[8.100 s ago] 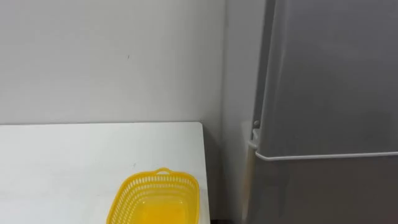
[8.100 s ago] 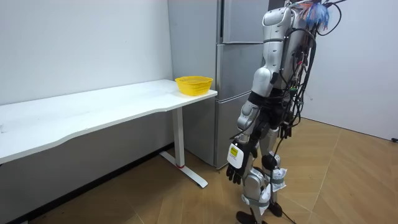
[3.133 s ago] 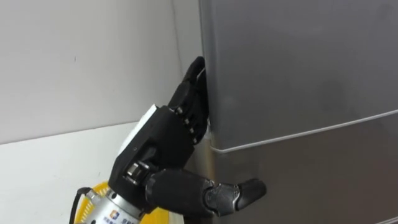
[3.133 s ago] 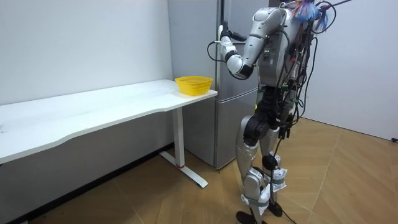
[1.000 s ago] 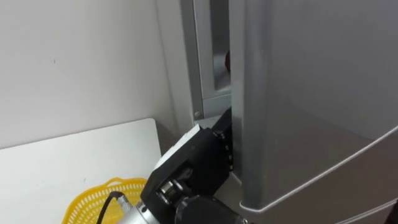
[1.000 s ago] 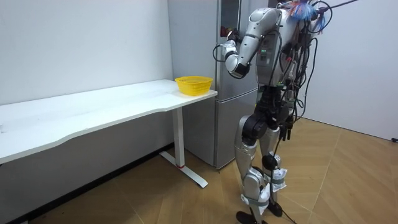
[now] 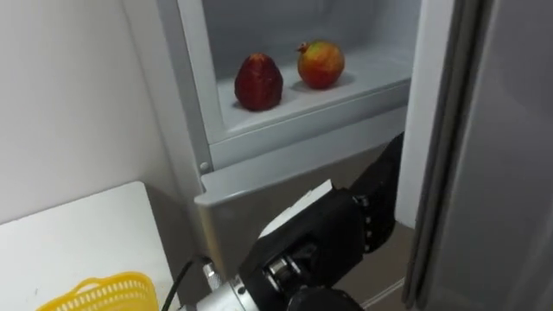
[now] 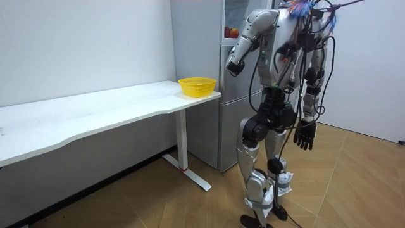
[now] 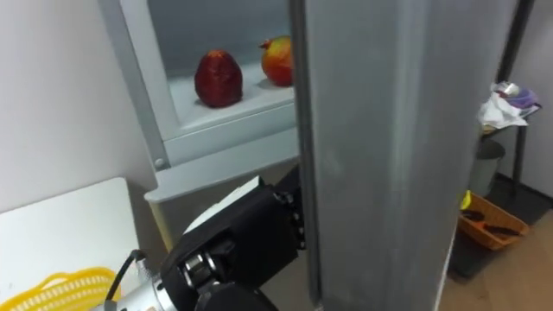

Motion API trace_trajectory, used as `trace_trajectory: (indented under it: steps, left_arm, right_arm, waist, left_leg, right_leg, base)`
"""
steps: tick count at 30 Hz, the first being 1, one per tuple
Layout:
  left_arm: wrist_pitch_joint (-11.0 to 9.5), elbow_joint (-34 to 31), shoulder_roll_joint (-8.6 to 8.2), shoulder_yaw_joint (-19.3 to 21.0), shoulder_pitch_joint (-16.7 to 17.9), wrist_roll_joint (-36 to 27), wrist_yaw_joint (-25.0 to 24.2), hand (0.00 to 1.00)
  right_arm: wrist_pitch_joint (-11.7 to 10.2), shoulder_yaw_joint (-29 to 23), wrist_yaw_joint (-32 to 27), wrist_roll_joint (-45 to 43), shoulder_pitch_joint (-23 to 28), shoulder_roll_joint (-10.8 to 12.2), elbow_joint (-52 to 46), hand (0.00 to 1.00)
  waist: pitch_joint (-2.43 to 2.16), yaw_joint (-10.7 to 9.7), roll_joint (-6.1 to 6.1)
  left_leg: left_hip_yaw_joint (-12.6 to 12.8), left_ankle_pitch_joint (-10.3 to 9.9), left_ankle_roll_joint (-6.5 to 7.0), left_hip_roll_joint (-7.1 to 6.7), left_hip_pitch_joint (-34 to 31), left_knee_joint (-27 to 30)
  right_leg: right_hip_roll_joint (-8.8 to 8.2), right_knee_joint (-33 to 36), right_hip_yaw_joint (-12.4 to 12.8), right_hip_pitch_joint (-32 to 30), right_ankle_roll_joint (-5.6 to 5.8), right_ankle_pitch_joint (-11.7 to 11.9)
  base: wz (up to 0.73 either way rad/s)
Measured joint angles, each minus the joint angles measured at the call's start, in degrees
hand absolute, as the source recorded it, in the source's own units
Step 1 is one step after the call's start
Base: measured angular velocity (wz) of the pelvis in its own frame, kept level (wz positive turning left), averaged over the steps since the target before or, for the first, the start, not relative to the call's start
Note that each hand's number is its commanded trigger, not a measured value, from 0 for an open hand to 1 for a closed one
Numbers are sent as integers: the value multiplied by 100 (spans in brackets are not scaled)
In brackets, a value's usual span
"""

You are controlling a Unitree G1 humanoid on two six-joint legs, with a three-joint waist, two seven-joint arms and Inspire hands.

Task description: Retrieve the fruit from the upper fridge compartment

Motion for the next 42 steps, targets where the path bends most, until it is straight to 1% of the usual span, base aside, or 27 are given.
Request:
trace_trajectory:
  steps: [1, 3, 4, 5, 9, 12, 16, 18, 20, 23, 27, 31, 34, 36, 39, 42]
  left_arm:
    - [0, 45, -8, 1, -24, -40, -3, 0]
    - [0, 244, -61, -1, -214, -48, -24, 0]
    - [0, 271, -67, -1, -244, -44, -28, 0]
    - [0, 301, -74, -1, -280, -44, -36, 0]
    - [0, 310, -84, -12, -360, -46, -84, 0]
    - [0, 311, -83, -13, -360, -44, -117, 0]
    - [0, 350, -104, -17, -372, -48, -135, 0]
    - [-1, 467, -178, -18, -415, -48, -125, 0]
    - [-1, 555, -198, -24, -436, -48, -114, 0]
    - [-7, 565, -235, -114, -471, -49, -89, 0]
    - [-7, 569, -235, -210, -558, -98, -77, 0]
    - [-14, 605, -260, -348, -651, -202, -88, 0]
    - [-67, 716, -293, -458, -733, -266, -90, 0]
    - [-67, 753, -347, -558, -821, -266, -67, 0]
    - [-67, 824, -464, -747, -983, -266, -22, 0]
    - [-66, 841, -485, -958, -1100, -268, -23, 0]
  right_arm:
    - [-2, -11, -2, 0, 7, -2, 5, 0]
    - [-4, -52, -2, 27, 25, -33, 86, 0]
    - [-2, -52, -5, 38, 33, -37, 99, 0]
    - [0, -52, -19, 38, 54, -41, 113, 0]
    - [14, -53, -53, 91, 81, -52, 219, 0]
    - [14, -109, -56, 130, 96, -60, 238, 0]
    - [12, -177, -55, 326, 98, -91, 238, 0]
    - [11, -225, -52, 509, 96, -118, 237, 0]
    - [12, -225, -51, 579, 92, -138, 235, 0]
    - [11, -224, -46, 620, 66, -161, 227, 0]
    - [10, -225, 16, 649, 52, -201, 226, 0]
    - [12, -215, 55, 648, 55, -201, 195, 0]
    - [12, -203, 107, 633, 41, -199, 190, 0]
    - [11, -203, 138, 644, 1, -199, 191, 0]
    - [8, -83, 125, 624, -43, -198, 192, 0]
    - [-4, 20, 115, 538, -136, -198, 192, 0]
  waist:
    - [1, -23, -2]
    - [5, -138, -4]
    - [5, -157, -4]
    - [7, -165, -6]
    - [8, -230, -5]
    - [10, -318, -3]
    - [20, -348, 17]
    - [28, -347, 33]
    - [28, -349, 42]
    - [16, -348, 59]
    - [11, -373, 73]
    - [16, -376, 96]
    - [18, -443, 108]
    - [20, -505, 116]
    - [22, -513, 118]
    - [26, -545, 113]
  left_leg:
    - [8, 0, -1, 6, 14, -4]
    - [39, -1, -1, 12, 25, -9]
    - [71, -1, -1, 16, 28, -10]
    - [151, -1, -1, 30, 42, -9]
    - [214, -2, -3, 61, 36, -6]
    - [231, -3, -4, 86, 16, -4]
    - [231, -5, -5, 108, 21, -8]
    - [231, -6, -6, 121, 19, -15]
    - [231, -13, -17, 137, 13, -23]
    - [231, -25, -32, 161, -49, -22]
    - [231, -24, -32, 169, -82, -22]
    - [230, -24, -32, 170, -79, -43]
    - [241, -24, -32, 171, -81, -43]
    - [235, -24, -32, 170, -112, -42]
    - [235, -23, -31, 172, -161, -32]
    - [235, -23, -32, 177, -175, -1]
  right_leg:
    - [5, 0, 6, 7, -4, 4]
    - [15, 3, 24, 12, -8, 7]
    - [25, 7, 59, 6, -8, 8]
    - [50, 4, 148, -4, -10, 17]
    - [104, -12, 298, -42, -18, 50]
    - [132, -12, 318, -102, -34, 81]
    - [158, -11, 335, -116, -53, 104]
    - [175, -6, 341, -123, -59, 111]
    - [201, -6, 374, -139, -68, 123]
    - [225, -6, 381, -202, -80, 150]
    - [232, -15, 378, -210, -84, 172]
    - [220, -11, 328, -191, -90, 180]
    - [209, -18, 282, -180, -93, 190]
    - [203, -30, 258, -188, -92, 189]
    - [197, -24, 233, -228, -91, 188]
    - [197, -25, 228, -270, -95, 186]
  base:
    - [-18]
    - [-4]
    - [-13]
    - [-22]
    - [-17]
    - [-8]
    - [-5]
    - [0]
    - [-5]
    - [-2]
    - [0]
    - [1]
    - [2]
    - [2]
    - [1]
    - [0]
